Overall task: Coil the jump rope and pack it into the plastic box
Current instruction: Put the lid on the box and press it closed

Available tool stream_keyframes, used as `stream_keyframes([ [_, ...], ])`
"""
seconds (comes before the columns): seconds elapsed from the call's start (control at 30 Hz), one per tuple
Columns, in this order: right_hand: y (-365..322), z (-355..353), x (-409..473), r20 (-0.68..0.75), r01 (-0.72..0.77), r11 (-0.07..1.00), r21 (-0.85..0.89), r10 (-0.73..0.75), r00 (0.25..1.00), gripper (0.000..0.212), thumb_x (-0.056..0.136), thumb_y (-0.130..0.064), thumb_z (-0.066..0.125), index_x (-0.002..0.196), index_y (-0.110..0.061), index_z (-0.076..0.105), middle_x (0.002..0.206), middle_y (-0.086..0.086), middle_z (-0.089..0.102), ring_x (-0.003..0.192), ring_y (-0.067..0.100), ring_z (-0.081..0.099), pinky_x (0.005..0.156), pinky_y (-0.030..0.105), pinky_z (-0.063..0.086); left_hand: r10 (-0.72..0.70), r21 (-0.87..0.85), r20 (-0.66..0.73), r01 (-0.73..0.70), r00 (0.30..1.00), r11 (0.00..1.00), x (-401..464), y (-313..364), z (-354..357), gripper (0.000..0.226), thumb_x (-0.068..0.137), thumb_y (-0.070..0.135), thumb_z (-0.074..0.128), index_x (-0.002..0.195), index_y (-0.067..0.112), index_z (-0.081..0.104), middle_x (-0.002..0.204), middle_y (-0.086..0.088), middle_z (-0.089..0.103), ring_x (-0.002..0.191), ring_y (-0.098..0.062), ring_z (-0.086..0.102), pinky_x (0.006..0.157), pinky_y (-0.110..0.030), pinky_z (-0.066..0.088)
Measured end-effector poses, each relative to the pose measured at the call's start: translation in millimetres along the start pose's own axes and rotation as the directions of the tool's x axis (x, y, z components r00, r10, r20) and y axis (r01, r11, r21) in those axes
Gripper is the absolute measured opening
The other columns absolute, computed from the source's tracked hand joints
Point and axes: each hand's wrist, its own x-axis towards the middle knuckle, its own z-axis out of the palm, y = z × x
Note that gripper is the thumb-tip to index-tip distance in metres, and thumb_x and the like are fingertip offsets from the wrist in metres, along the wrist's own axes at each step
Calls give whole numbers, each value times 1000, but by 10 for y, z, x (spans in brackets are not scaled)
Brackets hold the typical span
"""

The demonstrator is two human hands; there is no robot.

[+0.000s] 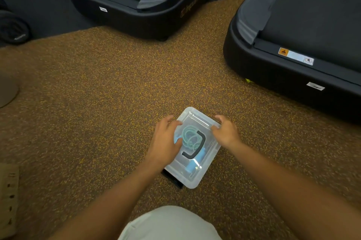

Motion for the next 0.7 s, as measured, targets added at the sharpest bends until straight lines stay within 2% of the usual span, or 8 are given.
stream_keyframes([
  [0.07,1,-19,-1,6,-44,999,28,44,999,57,99,-21,64,153,-14,45,146,17,56,130,36,57,106,50,53,37,68,126,-46,991,997,216,67,-15,66,89,18,75,147,24,44,162,-7,25,150,-28,26,121,-48,32],
  [0.17,15,-45,-28,32,-111,991,74,109,993,63,99,-27,66,155,-13,42,148,18,55,132,37,57,107,48,53,76,152,293,-125,953,981,433,114,9,79,87,16,77,154,24,34,164,-12,20,149,-36,29,120,-50,33],
  [0.27,33,-60,-35,51,-145,986,85,141,989,65,100,-29,65,157,-10,40,152,19,52,137,38,53,112,47,49,65,263,390,-179,918,948,559,154,22,91,88,18,77,159,28,22,167,-11,15,150,-41,22,120,-54,31],
  [0.4,78,-22,-45,51,-184,972,146,178,983,66,99,-31,65,157,-11,40,153,18,51,140,37,50,115,50,46,18,392,451,-216,893,894,691,171,28,103,87,26,78,162,31,7,168,-15,13,150,-47,15,119,-58,29],
  [0.53,103,13,-49,35,-196,954,226,193,981,65,99,-29,65,157,-12,41,152,16,53,136,36,55,113,49,48,-18,429,485,-220,874,876,787,215,4,113,83,29,83,162,31,3,166,-16,15,149,-44,15,117,-56,30],
  [0.63,160,58,-35,16,-195,920,339,202,979,65,100,-21,65,158,-13,38,155,14,50,135,34,56,110,40,49,-39,450,497,-219,867,866,859,275,2,123,77,29,88,162,33,-1,162,-19,15,147,-45,18,115,-55,33],
  [0.7,186,84,-37,16,-200,883,426,213,977,67,100,-15,65,160,-13,34,158,11,47,135,32,55,99,32,47,-61,460,507,-210,860,863,906,315,-9,131,72,27,91,161,35,-4,162,-21,15,147,-46,20,115,-58,33],
])
